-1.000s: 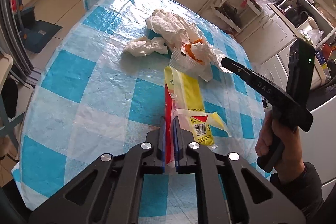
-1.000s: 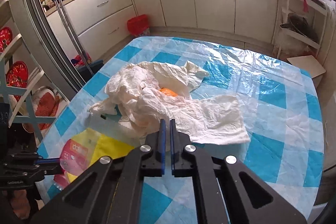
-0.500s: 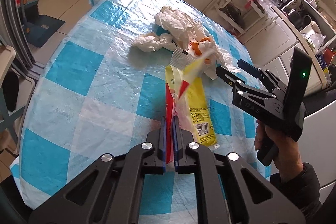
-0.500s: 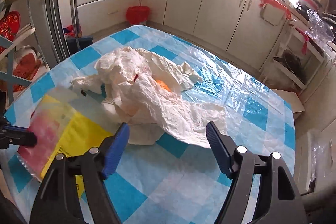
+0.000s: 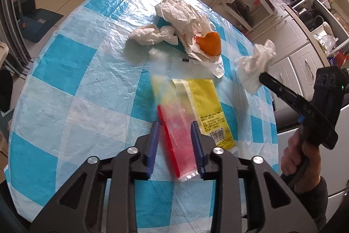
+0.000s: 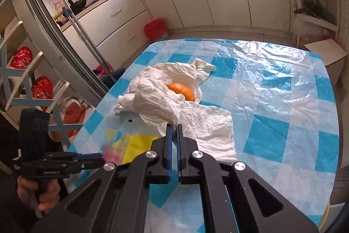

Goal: Collect trash

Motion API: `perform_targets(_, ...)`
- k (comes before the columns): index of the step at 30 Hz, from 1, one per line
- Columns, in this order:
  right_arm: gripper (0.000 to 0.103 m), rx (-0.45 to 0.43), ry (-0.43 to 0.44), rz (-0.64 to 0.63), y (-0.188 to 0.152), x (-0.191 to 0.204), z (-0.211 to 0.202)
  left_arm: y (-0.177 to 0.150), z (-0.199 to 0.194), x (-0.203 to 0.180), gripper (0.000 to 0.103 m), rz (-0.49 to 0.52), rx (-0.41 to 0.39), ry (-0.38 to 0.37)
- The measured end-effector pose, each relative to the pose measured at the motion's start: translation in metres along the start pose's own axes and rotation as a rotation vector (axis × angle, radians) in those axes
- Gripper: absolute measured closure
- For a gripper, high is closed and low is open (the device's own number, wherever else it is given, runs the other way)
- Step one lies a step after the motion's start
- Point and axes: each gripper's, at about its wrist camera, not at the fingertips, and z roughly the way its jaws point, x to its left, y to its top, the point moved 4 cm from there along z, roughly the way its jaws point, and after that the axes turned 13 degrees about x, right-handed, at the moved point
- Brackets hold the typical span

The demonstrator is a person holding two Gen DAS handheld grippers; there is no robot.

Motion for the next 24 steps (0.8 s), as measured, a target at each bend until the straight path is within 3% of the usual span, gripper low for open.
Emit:
perform_targets(3,0.099,0.048,-0.028,-0.047,-0.018,0.012,-0.012,0.000,0.002,-0.005,0.067,0.009,-0.016,0.020)
perform_targets(7,0.094,0.154,-0.146,-0.156,-0.040,0.022,-0.009,-0.005,0.002,-0.011,0.061,0.013,-0.030,0.028)
perform_targets(8,0.088,0.180,-0.158,-0.170,-0.047,0.023,-0.005,-0.006,0.002,-0.012,0.061,0.015,-0.033,0.031)
perform_targets(10,0.047,0.177,-0.197,-0.197,-0.056,0.027,-0.003,-0.007,0.003,-0.017,0.058,0.034,-0.039,0.050)
perform_targets(14,0.045,0.124,-0.175,-0.252,-0.060,0.045,-0.001,-0.007,0.004,-0.023,0.052,0.047,-0.047,0.067)
perform_targets(17,0.042,0.077,-0.209,-0.286,-0.057,0.056,0.010,-0.005,0.003,-0.022,0.052,0.032,-0.052,0.062)
perform_targets(20,0.037,0.154,-0.330,-0.339,-0.056,0.060,0.037,-0.003,0.002,-0.018,0.051,0.015,-0.057,0.053)
perform_targets(22,0.044,0.197,-0.292,-0.308,-0.057,0.055,0.051,-0.002,0.003,-0.018,0.050,0.017,-0.058,0.054)
perform_targets(24,0.048,0.173,-0.206,-0.260,-0.054,0.055,0.056,0.000,0.004,-0.020,0.046,0.026,-0.057,0.057)
